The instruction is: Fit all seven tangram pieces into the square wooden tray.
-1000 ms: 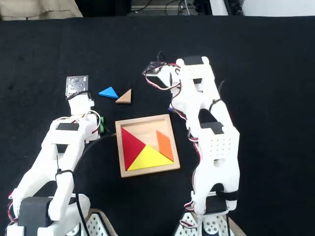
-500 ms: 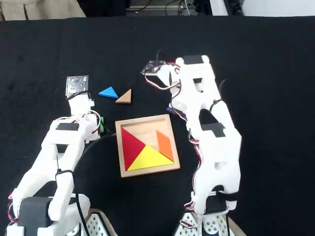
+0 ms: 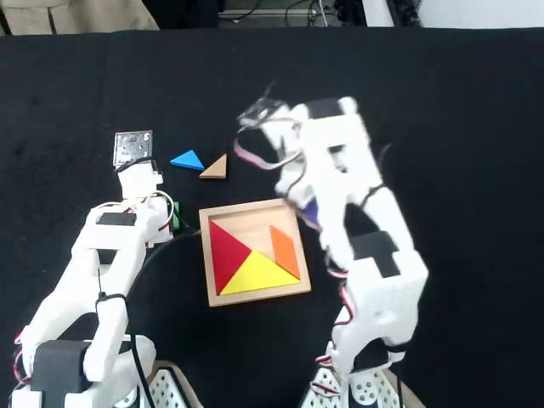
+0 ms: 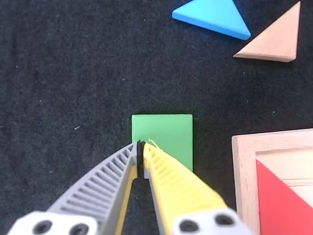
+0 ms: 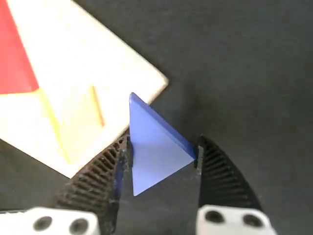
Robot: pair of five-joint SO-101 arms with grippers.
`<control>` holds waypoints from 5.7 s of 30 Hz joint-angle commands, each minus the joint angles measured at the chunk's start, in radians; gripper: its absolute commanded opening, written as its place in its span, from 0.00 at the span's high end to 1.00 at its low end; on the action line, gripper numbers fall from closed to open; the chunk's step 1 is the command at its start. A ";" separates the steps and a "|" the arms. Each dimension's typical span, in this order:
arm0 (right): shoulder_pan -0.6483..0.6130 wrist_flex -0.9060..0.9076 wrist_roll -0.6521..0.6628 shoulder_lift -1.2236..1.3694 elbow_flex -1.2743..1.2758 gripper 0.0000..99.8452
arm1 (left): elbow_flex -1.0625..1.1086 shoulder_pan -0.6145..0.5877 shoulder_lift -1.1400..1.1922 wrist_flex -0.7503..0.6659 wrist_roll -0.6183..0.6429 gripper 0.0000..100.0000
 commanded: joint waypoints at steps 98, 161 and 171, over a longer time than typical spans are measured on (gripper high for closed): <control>0.149 -0.773 -0.408 -0.516 0.659 0.99 | -0.645 0.177 0.181 0.534 -0.387 0.75; 0.307 -0.836 -0.460 -0.217 0.446 0.99 | -1.380 0.044 0.741 1.023 -0.350 0.84; 0.307 -0.836 -0.460 -0.214 0.447 0.99 | -1.187 0.062 0.735 0.781 -0.434 0.71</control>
